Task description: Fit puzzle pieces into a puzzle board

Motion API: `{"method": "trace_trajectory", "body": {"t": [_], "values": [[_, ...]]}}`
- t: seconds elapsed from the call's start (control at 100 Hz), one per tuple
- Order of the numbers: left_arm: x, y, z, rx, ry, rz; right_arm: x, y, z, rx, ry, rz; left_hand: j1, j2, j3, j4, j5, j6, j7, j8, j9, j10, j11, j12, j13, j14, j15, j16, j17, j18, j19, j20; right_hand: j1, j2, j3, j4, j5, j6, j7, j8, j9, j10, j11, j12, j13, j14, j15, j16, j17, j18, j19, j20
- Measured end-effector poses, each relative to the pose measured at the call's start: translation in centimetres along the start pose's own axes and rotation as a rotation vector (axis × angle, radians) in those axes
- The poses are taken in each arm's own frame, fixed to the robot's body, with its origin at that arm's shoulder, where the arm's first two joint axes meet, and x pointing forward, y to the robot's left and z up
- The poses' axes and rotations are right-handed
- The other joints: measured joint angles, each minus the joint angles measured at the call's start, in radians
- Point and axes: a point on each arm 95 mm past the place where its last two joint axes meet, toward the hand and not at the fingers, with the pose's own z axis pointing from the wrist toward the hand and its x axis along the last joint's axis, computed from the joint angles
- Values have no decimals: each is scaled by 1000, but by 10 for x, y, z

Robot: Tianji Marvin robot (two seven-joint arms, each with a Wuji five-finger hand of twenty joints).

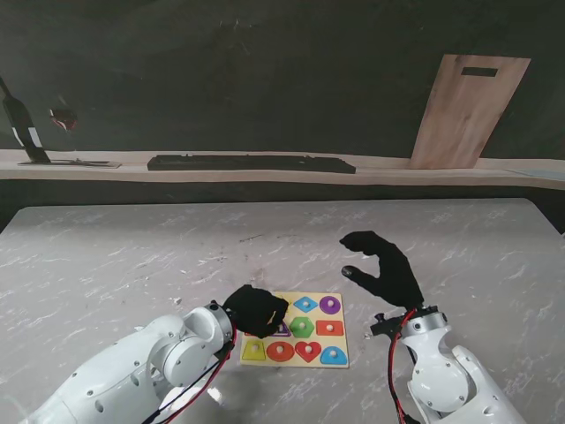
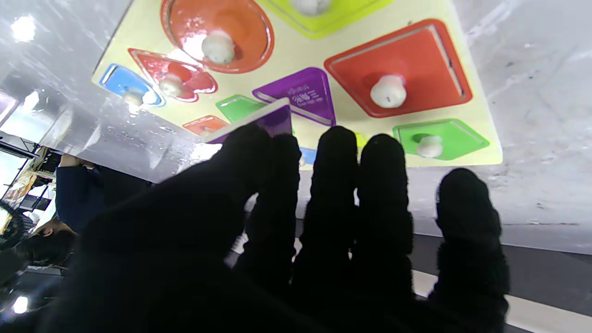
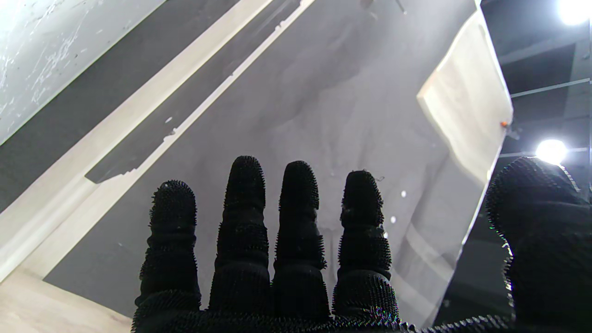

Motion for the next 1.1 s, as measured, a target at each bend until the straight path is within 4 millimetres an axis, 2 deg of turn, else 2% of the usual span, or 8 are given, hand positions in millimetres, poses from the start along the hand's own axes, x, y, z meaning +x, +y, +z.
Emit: {"method": "trace_trajectory", "body": {"t": [0.44, 1.1], "values": [[0, 5, 10, -18, -8, 12, -1, 0, 0, -1, -3, 0, 1, 1, 0, 1, 10, -1, -10, 0, 9, 4, 0, 9, 0, 0, 0, 0, 1, 0, 0, 0, 0, 0, 0, 0, 0, 0, 0, 0, 0, 0, 0, 0, 0, 0, 0, 0, 0, 0, 0, 0], [-1, 6, 14, -49, -17, 44, -2, 0, 1, -3, -7, 3, 3, 7, 0, 2, 10, -2, -11, 0, 10, 4, 0, 11, 0, 0, 0, 1, 5, 0, 0, 0, 0, 0, 0, 0, 0, 0, 0, 0, 0, 0, 0, 0, 0, 0, 0, 0, 0, 0, 0, 0]]}}
